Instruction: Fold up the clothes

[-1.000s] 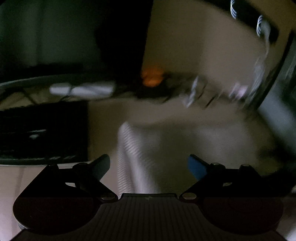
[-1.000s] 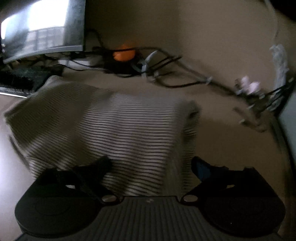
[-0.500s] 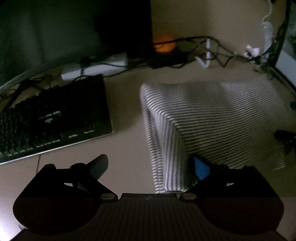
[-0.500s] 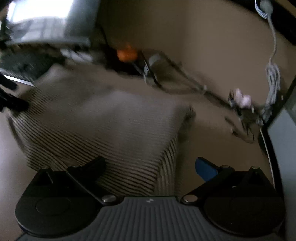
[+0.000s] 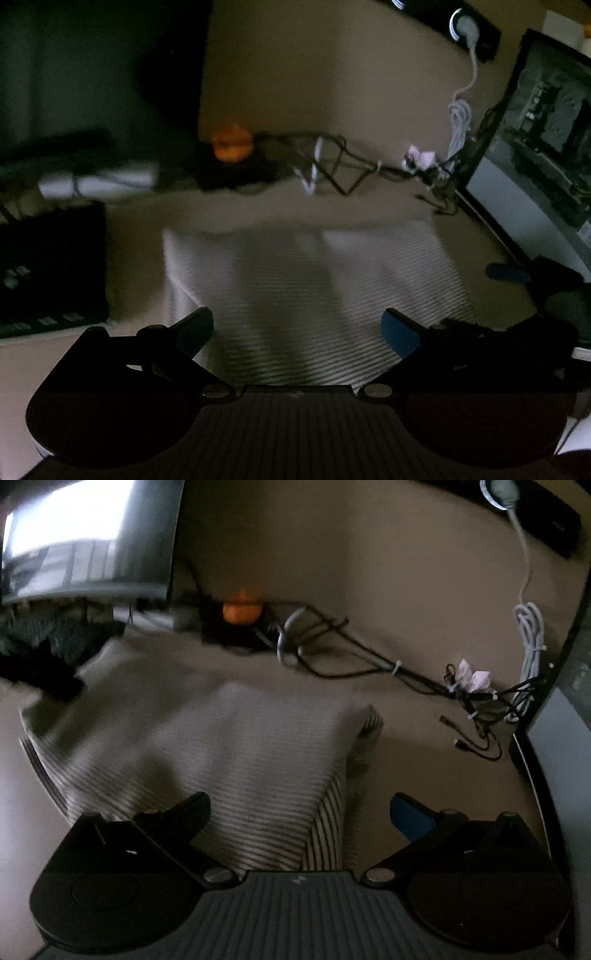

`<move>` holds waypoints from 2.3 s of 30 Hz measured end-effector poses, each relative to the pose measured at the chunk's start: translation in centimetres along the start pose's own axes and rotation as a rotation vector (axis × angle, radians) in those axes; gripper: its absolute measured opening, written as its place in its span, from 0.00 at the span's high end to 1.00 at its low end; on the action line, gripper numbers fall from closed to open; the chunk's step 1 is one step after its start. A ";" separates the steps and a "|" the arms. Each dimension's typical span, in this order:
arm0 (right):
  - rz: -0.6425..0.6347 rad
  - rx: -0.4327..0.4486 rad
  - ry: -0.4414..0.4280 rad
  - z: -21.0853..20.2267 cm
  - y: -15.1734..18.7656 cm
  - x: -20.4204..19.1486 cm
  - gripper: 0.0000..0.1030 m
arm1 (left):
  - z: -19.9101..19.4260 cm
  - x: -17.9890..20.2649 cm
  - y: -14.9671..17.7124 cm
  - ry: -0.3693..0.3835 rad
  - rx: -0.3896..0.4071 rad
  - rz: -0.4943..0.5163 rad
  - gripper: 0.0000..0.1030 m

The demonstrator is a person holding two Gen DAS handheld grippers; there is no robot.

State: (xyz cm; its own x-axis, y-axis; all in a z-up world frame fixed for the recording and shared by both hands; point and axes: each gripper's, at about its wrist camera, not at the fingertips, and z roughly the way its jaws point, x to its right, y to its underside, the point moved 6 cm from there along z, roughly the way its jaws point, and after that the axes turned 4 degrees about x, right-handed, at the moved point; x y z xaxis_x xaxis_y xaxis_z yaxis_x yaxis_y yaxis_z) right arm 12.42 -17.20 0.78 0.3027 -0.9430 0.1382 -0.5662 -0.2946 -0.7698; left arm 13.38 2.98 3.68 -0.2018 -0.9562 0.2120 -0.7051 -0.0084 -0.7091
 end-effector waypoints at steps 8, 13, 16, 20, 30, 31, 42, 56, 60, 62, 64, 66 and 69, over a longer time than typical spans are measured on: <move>-0.047 -0.119 0.076 2.1 1.5 0.0 0.00 | 3.1 0.6 1.6 -0.077 -0.041 -0.072 0.00; -0.103 -0.102 0.084 1.8 1.6 -0.5 0.00 | 2.9 1.1 2.5 -0.125 -0.051 -0.048 0.00; -0.114 -0.117 0.046 1.6 1.8 0.6 0.00 | 2.1 1.9 3.3 -0.123 -0.090 -0.059 0.00; -0.113 -0.133 0.068 1.5 2.0 2.7 0.00 | 0.2 4.9 5.4 -0.013 -0.169 -0.052 0.00; -0.023 -0.050 0.073 -0.9 0.1 4.7 0.00 | -2.4 6.1 0.8 0.139 -0.040 -0.082 0.00; 0.017 -0.020 0.039 -1.5 -0.5 4.6 0.00 | -1.8 5.2 0.1 0.107 -0.022 -0.115 0.00; 0.169 0.008 -0.098 -1.3 -1.4 2.8 0.00 | 3.3 1.4 3.0 0.003 -0.115 -0.180 0.00; 0.529 -0.190 -0.310 1.6 2.5 3.3 0.00 | 1.5 2.4 5.2 -0.002 -0.112 -0.157 0.00; 0.478 -0.202 -0.295 1.9 2.6 2.8 0.00 | 1.5 2.4 5.3 0.003 -0.103 -0.161 0.00; 0.443 -0.209 -0.283 2.1 2.5 2.5 0.00 | 1.6 2.5 5.3 0.001 -0.103 -0.159 0.00; 0.409 -0.195 -0.266 2.9 2.1 2.1 0.00 | 1.5 2.6 5.3 0.000 -0.103 -0.151 0.00; 0.388 -0.180 -0.242 3.5 1.7 2.1 0.00 | 1.5 2.8 5.4 0.003 -0.101 -0.142 0.00; 0.345 -0.181 -0.194 4.2 1.2 1.5 0.00 | 1.4 2.8 5.5 0.008 -0.096 -0.142 0.00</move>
State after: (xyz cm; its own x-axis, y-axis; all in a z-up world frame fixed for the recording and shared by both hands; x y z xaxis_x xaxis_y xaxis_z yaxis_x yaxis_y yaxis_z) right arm 15.45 -18.29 -2.57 0.2008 -0.9496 -0.2408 -0.7796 -0.0061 -0.6262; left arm 9.84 -0.18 -0.60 -0.1013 -0.9450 0.3111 -0.7884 -0.1145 -0.6045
